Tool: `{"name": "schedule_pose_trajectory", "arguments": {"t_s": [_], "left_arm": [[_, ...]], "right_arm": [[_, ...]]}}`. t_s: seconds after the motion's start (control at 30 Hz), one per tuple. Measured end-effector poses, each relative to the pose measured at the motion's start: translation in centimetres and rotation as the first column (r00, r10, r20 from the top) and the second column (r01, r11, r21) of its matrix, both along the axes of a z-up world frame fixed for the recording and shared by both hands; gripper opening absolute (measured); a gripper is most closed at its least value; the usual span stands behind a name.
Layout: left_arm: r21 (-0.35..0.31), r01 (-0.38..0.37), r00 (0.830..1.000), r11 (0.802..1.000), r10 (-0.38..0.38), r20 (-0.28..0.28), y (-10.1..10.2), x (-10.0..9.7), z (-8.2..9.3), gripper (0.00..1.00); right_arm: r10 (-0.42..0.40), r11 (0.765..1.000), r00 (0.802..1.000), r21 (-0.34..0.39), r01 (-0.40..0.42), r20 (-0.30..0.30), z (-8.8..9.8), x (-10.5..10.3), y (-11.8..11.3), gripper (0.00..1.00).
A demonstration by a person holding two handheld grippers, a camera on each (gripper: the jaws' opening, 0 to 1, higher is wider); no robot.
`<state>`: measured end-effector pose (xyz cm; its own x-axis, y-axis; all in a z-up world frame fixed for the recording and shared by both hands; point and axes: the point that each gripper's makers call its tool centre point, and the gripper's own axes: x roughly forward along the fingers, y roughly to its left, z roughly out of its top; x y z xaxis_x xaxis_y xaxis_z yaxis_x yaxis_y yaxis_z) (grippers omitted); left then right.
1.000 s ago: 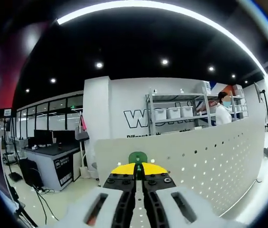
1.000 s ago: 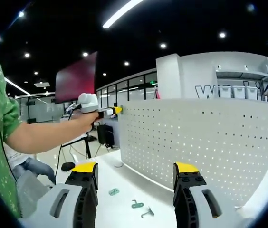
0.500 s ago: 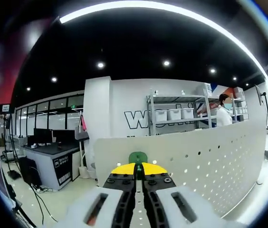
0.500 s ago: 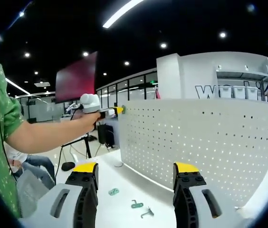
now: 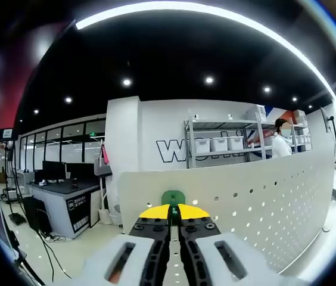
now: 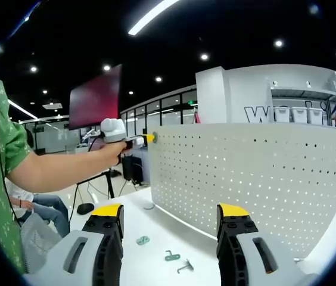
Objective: Insert the hook assembly into the mounting plate slot until the hook locks in place.
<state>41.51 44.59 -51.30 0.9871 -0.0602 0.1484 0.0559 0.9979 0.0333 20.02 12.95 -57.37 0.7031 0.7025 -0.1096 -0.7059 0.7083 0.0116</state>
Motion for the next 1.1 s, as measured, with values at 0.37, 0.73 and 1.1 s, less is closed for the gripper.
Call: {"name": "schedule_pose_trajectory", "arguments": {"t_s": [0.37,0.73,1.1], "left_arm": [[-0.001,0.006,1.0,1.0,-0.006,0.007,0.0,0.0,-0.3,0.03],[0.006,0.008,1.0,1.0,-0.008,0.0,0.1,0.4,-0.8,0.03],[0.057,0.006,1.0,0.998,-0.005,-0.019,0.0,0.9,-1.3,0.03]], "right_arm": [[-0.003,1.0,1.0,0.002,0.003,-0.001,0.0,0.1,-0.1,0.64],[-0.001,1.0,1.0,0.004,0.001,-0.004,-0.2,0.1,0.0,0.63],[-0.006,1.0,1.0,0.006,0.006,-0.011,-0.4,0.2,-0.2,0.63]]}}
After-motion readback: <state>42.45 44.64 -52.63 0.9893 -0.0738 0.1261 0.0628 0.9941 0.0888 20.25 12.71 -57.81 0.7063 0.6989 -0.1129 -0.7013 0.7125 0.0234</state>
